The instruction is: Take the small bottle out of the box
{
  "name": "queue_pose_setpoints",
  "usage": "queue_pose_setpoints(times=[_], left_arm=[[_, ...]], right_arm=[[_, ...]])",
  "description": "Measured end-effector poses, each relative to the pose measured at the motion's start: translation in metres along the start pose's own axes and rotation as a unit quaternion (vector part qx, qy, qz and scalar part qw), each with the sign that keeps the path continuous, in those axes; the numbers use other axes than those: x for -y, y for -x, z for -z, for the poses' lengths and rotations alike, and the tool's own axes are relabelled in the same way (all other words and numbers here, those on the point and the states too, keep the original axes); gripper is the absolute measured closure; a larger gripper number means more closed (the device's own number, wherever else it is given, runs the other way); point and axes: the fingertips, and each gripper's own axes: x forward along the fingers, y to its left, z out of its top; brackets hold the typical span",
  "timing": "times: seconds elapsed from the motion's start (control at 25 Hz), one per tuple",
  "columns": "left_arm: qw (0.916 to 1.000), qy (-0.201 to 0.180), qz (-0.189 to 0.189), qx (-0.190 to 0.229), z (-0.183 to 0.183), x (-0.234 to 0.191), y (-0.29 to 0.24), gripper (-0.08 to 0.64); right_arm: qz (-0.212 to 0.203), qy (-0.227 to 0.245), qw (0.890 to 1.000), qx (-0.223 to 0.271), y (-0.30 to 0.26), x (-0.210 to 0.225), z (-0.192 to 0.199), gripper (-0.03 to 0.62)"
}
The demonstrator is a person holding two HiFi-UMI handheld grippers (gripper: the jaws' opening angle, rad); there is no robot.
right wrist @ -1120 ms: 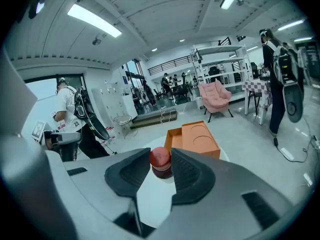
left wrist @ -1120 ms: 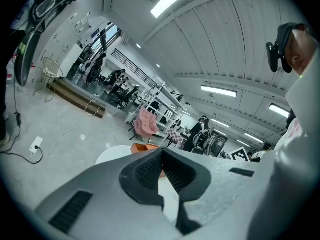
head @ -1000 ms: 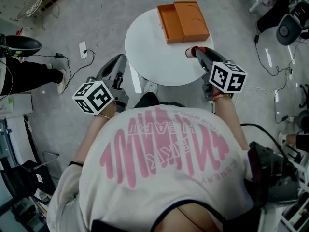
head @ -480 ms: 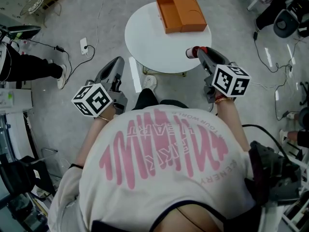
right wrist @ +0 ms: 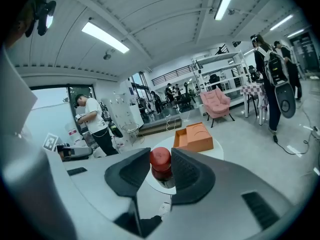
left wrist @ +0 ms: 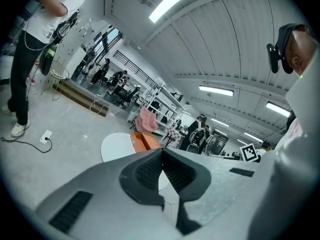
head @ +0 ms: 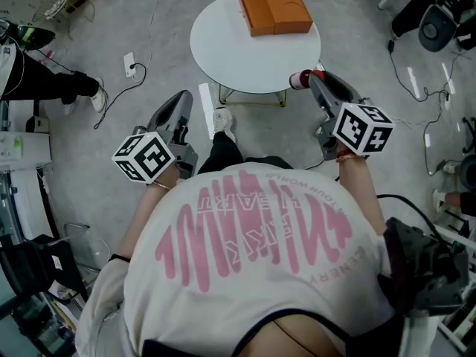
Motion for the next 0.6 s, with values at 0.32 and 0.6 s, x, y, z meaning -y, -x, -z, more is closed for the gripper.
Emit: queue_pose_setpoints(times=[0.32, 0.6], left_arm=[[0.9995, -0.007, 0.027, -0.014, -0.001, 0.009, 0.017, 0.552], [0.9976, -0.021, 0.060, -0.027, -0.028, -0.004, 0.043, 0.552]], right_arm=[[0.009, 0.003, 0.999, 0.036, 0.028, -0.025, 0.001, 0.463], [0.042, -0.005, 0.997, 0.063, 0.036, -0.065, -0.001, 0.463]])
